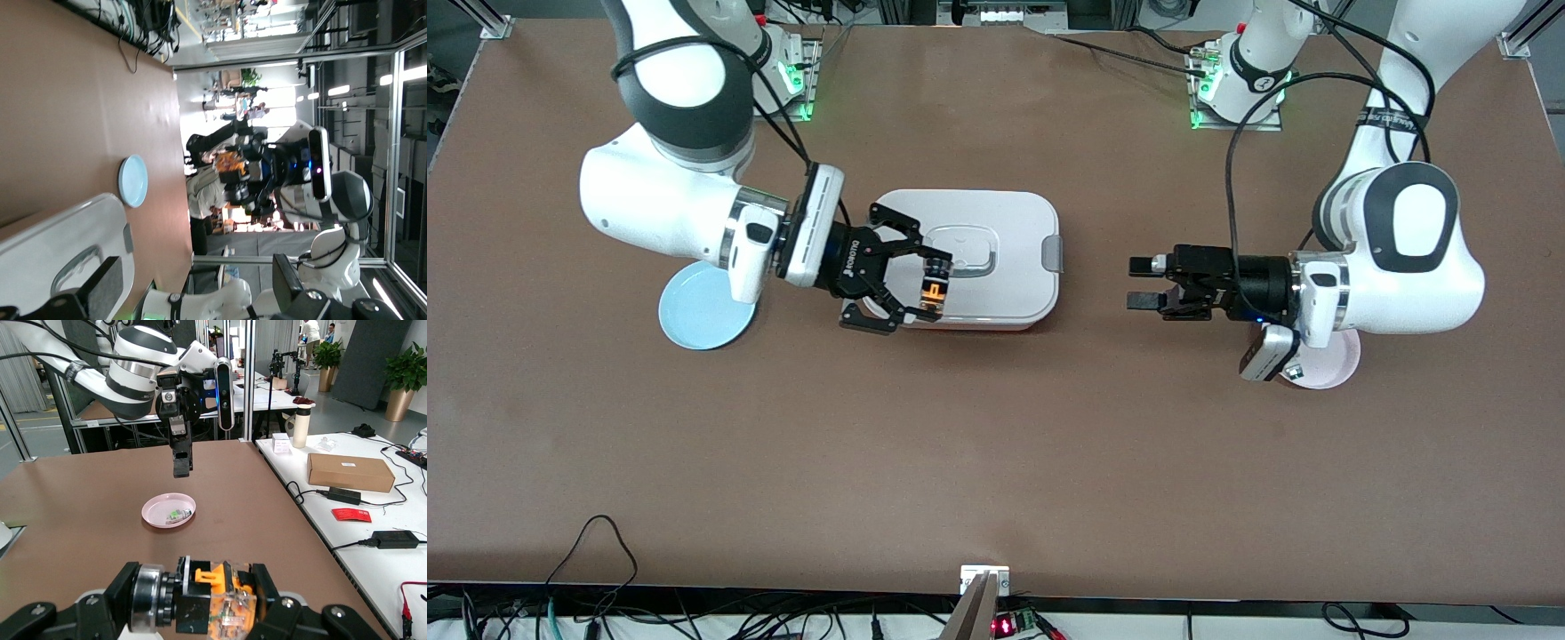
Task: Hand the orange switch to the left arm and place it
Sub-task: 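Carry the switch over the box while the left gripper approaches it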
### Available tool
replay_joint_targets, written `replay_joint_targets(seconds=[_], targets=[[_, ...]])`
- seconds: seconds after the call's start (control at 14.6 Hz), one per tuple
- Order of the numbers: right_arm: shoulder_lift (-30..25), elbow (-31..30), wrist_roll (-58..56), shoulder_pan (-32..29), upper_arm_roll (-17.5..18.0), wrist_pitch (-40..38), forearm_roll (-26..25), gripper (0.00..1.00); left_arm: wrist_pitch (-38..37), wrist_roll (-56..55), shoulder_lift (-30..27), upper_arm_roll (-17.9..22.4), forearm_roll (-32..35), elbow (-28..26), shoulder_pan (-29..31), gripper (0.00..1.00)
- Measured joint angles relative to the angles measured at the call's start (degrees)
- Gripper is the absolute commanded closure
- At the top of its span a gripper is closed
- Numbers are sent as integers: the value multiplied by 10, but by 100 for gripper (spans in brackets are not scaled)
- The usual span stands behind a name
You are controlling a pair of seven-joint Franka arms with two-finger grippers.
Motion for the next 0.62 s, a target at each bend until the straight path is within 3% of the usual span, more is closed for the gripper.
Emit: replay_joint_targets(seconds=[0.48,0.62], targets=[[22,28,0,44,0,49,13,78,71,89,35,-1,-147,0,-65,11],[22,29,0,55,0,61,16,78,87,102,43,-1,-171,-1,-83,21]])
